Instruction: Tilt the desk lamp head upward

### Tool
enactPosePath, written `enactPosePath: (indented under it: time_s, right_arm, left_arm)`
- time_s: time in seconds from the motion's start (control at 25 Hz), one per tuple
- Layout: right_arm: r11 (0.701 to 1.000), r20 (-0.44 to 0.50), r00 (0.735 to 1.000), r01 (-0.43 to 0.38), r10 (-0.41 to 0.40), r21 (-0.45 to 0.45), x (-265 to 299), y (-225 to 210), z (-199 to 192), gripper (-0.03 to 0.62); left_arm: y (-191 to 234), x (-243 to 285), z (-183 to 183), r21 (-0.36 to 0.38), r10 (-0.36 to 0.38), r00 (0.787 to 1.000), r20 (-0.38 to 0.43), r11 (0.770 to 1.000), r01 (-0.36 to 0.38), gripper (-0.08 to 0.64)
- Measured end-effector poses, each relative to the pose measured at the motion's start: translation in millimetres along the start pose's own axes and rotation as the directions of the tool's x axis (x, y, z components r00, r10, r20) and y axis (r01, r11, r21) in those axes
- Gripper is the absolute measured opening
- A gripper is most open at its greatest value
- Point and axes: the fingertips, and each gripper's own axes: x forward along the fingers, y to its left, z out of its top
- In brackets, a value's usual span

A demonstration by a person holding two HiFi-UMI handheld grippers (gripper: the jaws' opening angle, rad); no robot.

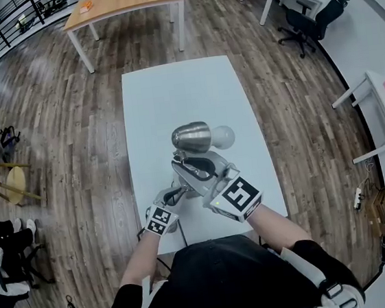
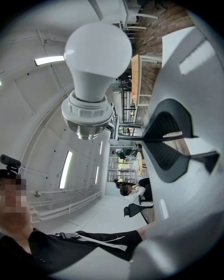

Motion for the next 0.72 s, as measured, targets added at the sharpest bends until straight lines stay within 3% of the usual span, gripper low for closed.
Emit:
enactPosePath:
  time_s: [0.4,0.72]
  right_arm:
    - [0.996,-0.016,0.999,-0.048,0.047,-0.077,1.4,0.9,-9.3,0.031]
    - [0.998,0.006,0.999,-0.042,0.042,-0.036,3.0,-0.6,-16.0,0.051]
  left_arm:
    - [-2.9,5.8,3.3,-0.002,0.011,1.000,-0.004,1.000,-0.011,0.064]
    - [-0.3,7.1,0.6,-0.046,0.039,0.999,-0.037,0.998,-0.041,0.061]
